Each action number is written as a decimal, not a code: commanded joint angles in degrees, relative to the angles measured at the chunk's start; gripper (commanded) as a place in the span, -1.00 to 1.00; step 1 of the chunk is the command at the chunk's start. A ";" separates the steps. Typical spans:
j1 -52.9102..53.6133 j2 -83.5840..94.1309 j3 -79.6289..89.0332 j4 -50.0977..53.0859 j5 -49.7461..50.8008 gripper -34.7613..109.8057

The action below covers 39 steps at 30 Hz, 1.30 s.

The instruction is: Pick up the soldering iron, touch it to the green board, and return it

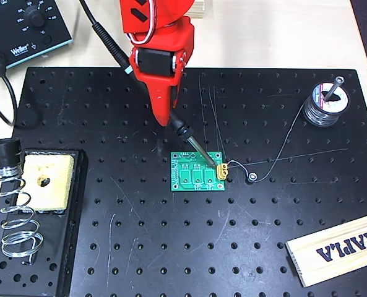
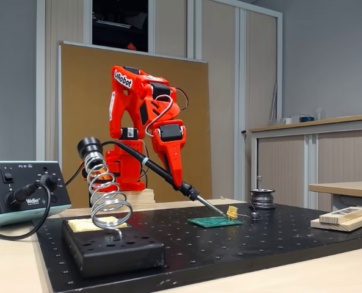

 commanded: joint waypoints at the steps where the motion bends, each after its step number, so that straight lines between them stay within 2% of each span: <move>1: -1.23 0.44 -1.76 -0.09 0.79 -0.52; 28: -0.88 2.11 1.67 -1.67 1.23 -0.52; 39: 3.08 8.35 8.35 -2.55 -1.49 -0.52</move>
